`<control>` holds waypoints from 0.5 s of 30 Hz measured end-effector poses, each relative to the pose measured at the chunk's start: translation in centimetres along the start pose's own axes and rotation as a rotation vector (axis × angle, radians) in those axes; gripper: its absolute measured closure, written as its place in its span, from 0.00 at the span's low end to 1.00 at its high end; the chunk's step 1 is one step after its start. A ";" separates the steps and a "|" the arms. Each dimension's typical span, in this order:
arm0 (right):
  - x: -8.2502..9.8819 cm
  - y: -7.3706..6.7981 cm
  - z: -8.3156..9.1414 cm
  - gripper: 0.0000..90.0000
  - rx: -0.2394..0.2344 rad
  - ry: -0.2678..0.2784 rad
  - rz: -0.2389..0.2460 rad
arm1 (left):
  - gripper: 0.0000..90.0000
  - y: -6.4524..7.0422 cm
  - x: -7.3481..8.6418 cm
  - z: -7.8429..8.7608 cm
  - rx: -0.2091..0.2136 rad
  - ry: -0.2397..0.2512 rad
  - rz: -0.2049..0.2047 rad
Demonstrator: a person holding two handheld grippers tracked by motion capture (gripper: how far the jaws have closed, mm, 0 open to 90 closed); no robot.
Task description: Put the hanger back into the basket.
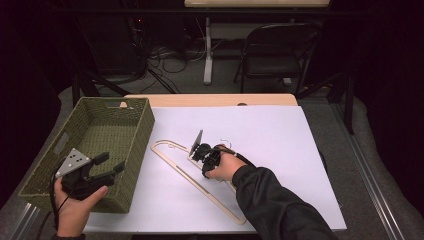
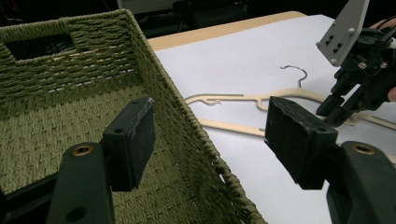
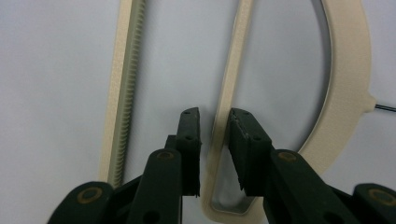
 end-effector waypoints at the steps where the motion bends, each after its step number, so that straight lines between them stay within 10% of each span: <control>1: 0.0 0.0 0.0 0.83 0.002 -0.001 -0.001 | 0.37 0.0 0.0 0.0 0.000 0.000 0.000; 15: -0.1 -0.1 -0.2 0.91 0.032 -0.004 -0.013 | 0.37 0.0 0.0 0.0 -0.001 0.001 0.001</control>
Point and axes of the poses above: each handheld gripper's, and its own axes: z roughly backward along the jaws, x roughly out of its underside, y roughly to its right, the point moved 1 cm from there along -z, roughly forward along the jaws, and after that the axes turned 14 degrees about -z, right-handed, at the moved point
